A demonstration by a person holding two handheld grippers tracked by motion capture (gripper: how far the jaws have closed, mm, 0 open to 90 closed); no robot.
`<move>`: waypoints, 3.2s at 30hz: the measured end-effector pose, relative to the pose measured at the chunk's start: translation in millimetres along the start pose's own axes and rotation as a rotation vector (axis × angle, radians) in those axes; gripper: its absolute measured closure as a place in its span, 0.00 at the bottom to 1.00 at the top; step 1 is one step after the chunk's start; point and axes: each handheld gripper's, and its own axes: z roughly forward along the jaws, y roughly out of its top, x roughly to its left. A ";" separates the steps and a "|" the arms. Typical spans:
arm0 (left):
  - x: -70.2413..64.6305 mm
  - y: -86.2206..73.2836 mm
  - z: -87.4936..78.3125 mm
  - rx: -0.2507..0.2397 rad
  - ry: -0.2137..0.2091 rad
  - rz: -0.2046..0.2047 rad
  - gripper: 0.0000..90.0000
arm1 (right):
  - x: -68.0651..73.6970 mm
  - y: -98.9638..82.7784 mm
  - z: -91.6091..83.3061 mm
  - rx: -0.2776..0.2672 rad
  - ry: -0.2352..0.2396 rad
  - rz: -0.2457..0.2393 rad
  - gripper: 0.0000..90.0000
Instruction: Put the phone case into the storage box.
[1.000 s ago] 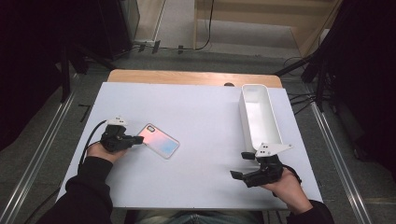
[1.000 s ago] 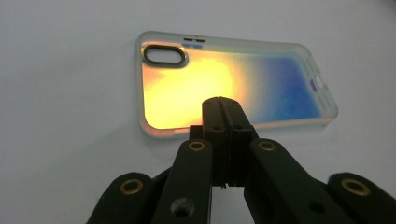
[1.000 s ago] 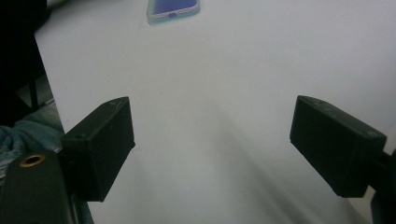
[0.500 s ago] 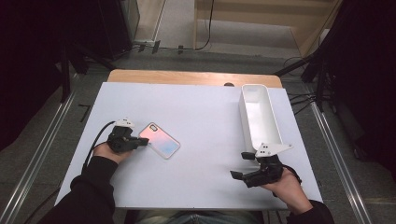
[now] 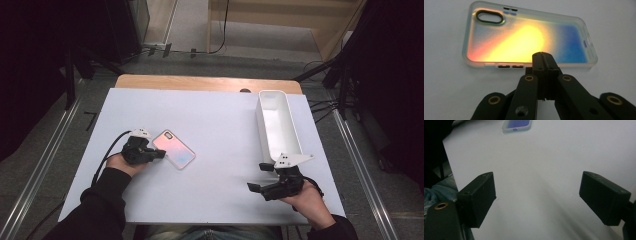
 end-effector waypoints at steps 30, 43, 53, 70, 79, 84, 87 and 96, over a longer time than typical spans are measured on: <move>-1.1 21.5 22.4 -0.029 -0.008 -0.008 0.99 | -0.3 -3.6 -3.7 0.002 -0.011 0.018 0.14; -15.0 21.2 -16.7 -0.126 -0.139 -0.053 0.54 | 0.4 -3.2 -4.6 -0.006 -0.010 0.014 0.14; -38.0 10.9 -33.6 -0.152 -0.190 -0.038 0.40 | -0.5 -3.0 -4.0 -0.009 -0.006 0.014 0.14; -60.5 -1.8 -44.2 -0.133 -0.206 -0.027 0.40 | -0.8 -2.6 -3.1 -0.012 -0.006 0.016 0.14; -64.1 -10.7 -49.5 -0.111 -0.218 -0.040 0.35 | -1.0 -2.7 -3.5 -0.016 -0.005 0.014 0.14; -64.4 -18.7 -55.1 -0.105 -0.212 -0.053 0.35 | -1.4 -2.6 -2.9 -0.016 -0.007 0.012 0.14; -65.4 -23.7 -58.9 -0.103 -0.207 -0.050 0.35 | -1.6 -2.7 -2.7 -0.016 -0.007 0.013 0.14; -59.3 -24.0 -57.4 -0.092 -0.196 -0.065 0.35 | -1.4 -2.8 -1.8 -0.017 -0.002 0.016 0.14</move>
